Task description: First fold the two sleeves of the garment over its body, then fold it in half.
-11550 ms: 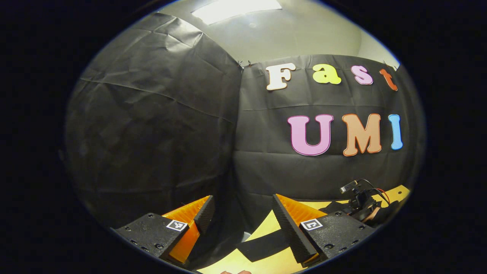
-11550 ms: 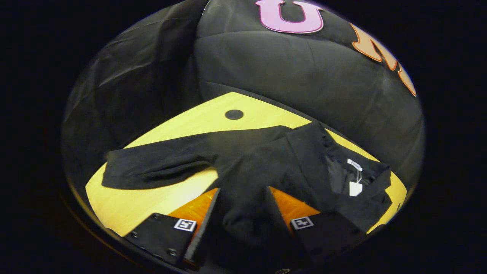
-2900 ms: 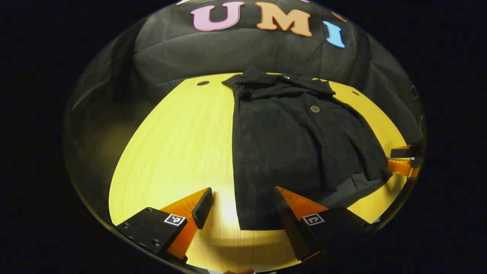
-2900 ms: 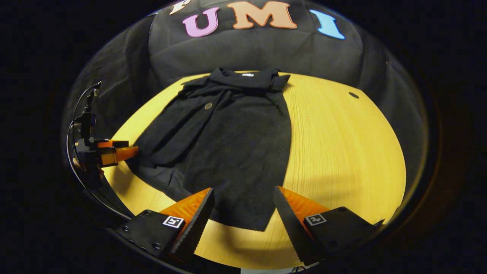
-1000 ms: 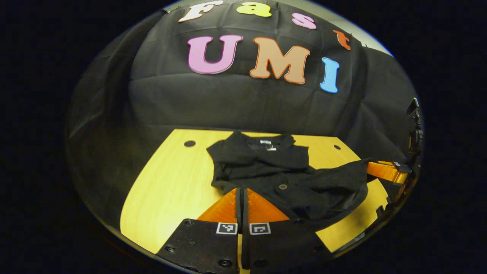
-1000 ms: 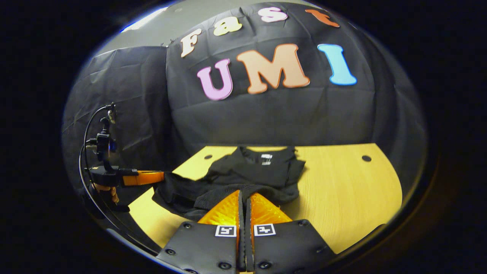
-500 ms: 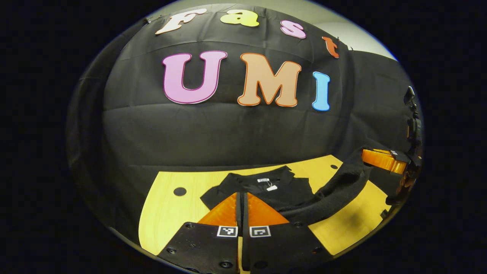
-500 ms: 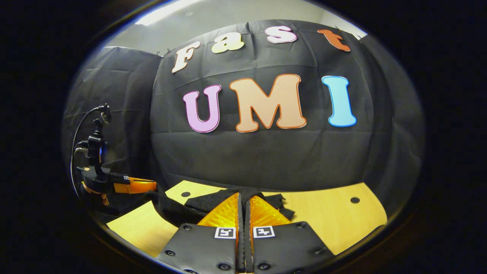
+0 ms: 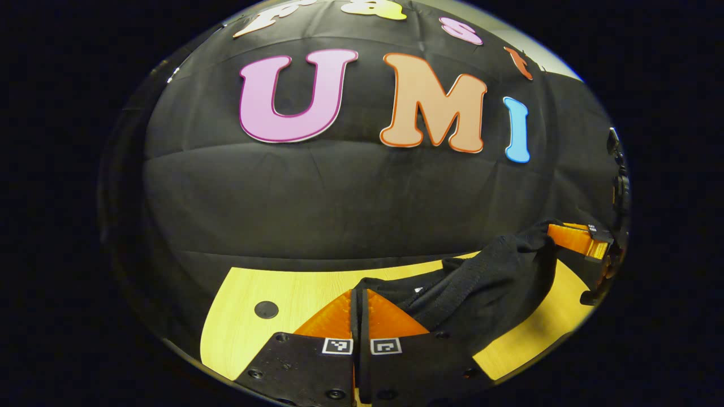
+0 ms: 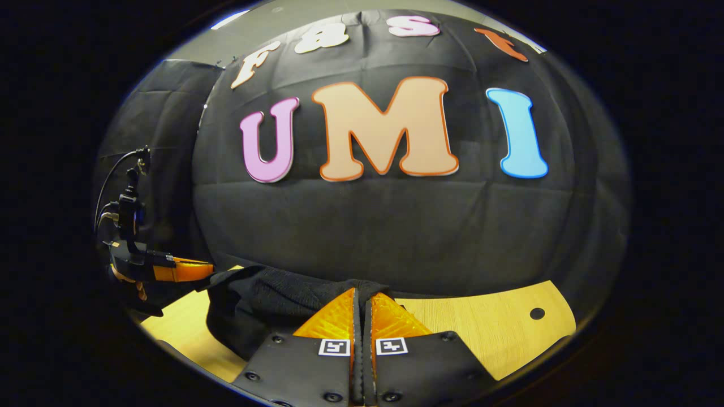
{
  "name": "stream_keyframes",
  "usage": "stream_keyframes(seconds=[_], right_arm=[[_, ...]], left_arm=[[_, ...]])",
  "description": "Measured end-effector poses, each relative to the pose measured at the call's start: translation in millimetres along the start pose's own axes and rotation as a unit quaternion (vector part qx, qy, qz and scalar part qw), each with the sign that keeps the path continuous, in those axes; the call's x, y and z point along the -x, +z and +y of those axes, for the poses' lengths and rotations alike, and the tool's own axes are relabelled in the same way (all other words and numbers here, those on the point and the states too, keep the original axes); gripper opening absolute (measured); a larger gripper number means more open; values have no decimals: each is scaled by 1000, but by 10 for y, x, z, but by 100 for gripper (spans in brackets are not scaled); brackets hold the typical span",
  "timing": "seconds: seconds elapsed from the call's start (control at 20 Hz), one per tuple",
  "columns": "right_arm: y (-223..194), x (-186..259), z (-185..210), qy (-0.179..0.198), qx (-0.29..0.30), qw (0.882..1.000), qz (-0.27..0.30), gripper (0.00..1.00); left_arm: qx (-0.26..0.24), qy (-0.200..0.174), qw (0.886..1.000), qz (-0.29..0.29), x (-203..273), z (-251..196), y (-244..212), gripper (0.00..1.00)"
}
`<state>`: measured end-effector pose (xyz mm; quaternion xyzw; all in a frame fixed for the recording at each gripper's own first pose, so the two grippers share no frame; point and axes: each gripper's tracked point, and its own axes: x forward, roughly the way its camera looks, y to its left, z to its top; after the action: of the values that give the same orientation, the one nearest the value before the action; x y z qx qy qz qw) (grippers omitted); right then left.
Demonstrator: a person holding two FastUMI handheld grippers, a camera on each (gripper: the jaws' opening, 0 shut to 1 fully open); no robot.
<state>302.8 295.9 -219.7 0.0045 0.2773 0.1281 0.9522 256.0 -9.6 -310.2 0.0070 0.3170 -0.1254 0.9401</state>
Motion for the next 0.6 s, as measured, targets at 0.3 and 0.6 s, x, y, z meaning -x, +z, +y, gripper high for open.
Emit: stream_keyframes(seconds=[0.3,0.6], right_arm=[[-478,-661,-189,-16,-18,998,51,2],[-873,-1012,-428,-70,1,994,81,39]], left_arm=[[-33,6,999,43,-697,56,-437,0],[-42,52,997,36,-969,308,-601,54]])
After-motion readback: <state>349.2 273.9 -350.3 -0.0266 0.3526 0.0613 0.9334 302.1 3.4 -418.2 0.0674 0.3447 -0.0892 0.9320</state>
